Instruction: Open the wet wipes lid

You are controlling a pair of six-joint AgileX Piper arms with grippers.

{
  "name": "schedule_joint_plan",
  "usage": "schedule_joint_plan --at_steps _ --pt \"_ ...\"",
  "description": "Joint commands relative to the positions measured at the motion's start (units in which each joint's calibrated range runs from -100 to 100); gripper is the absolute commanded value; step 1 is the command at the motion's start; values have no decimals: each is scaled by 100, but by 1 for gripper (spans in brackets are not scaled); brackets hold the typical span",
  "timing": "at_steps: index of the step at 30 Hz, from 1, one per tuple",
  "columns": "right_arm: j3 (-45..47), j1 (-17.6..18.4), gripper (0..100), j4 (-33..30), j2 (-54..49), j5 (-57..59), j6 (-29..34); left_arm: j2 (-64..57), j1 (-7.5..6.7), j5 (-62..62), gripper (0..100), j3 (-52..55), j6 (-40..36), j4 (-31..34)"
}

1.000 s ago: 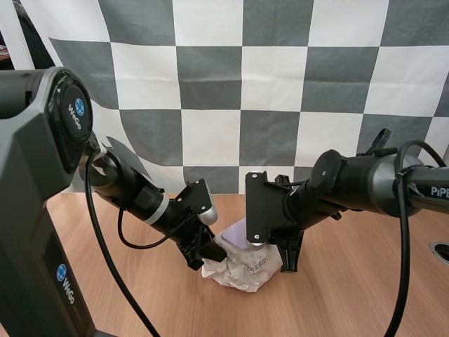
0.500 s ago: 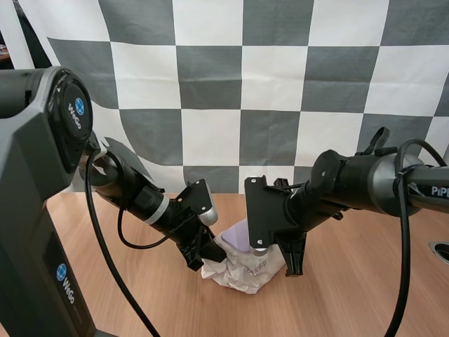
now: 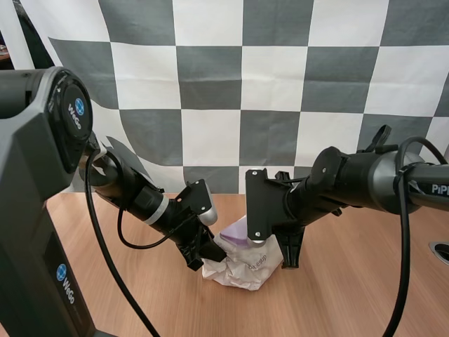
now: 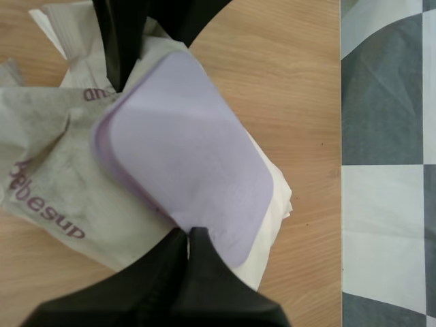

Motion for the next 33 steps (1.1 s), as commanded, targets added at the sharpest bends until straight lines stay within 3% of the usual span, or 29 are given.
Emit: schedule_joint_plan --at_steps 1,17,33 --pt "-9 3 0 125 -2 -51 0 4 4 7 0 -7 83 -7" --pt "-24 111 0 686 26 -941 0 4 4 94 0 -7 83 -5" --pt "-874 133 0 1580 821 -997 0 4 4 338 0 -7 83 -31"
